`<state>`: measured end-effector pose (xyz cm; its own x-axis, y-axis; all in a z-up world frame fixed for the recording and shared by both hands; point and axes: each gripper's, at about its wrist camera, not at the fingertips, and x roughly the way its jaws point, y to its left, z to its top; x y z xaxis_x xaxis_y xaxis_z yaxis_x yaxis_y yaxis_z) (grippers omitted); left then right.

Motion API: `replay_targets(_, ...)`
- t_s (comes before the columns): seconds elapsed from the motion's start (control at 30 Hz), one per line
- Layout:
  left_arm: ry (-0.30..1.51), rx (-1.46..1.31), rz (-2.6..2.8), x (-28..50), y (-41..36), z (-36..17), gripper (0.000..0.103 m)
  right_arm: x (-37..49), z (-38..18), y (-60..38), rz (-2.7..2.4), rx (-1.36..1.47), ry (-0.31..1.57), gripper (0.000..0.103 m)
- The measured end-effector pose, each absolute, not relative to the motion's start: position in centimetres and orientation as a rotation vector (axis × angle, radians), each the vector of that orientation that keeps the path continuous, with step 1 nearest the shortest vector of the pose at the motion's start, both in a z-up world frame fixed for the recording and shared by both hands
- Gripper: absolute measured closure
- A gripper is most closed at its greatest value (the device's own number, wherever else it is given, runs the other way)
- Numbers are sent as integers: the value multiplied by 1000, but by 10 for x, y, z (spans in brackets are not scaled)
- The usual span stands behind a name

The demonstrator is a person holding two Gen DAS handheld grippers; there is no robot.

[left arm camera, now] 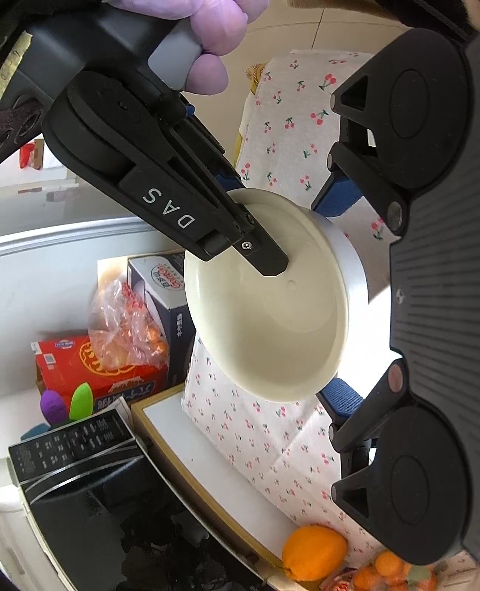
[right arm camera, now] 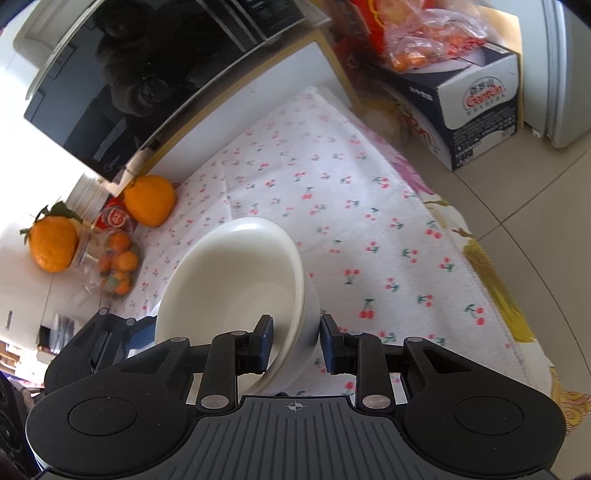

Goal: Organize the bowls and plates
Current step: 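Lift the nested cream bowls and carry them over the plate stack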

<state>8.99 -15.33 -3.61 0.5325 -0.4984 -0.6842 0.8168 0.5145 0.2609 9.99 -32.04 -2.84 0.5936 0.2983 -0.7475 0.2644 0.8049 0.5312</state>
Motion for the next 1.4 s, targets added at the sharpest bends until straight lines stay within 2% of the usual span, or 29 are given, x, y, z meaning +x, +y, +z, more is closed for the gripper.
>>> replay_targets(0.77, 622, 580, -750, 94, -94, -26, 11, 123, -21, -240, 131, 603, 988, 76)
replay_targets(1.4, 701, 543, -721, 95, -72, -40, 11, 132, -32, -204, 141, 542, 1050, 76)
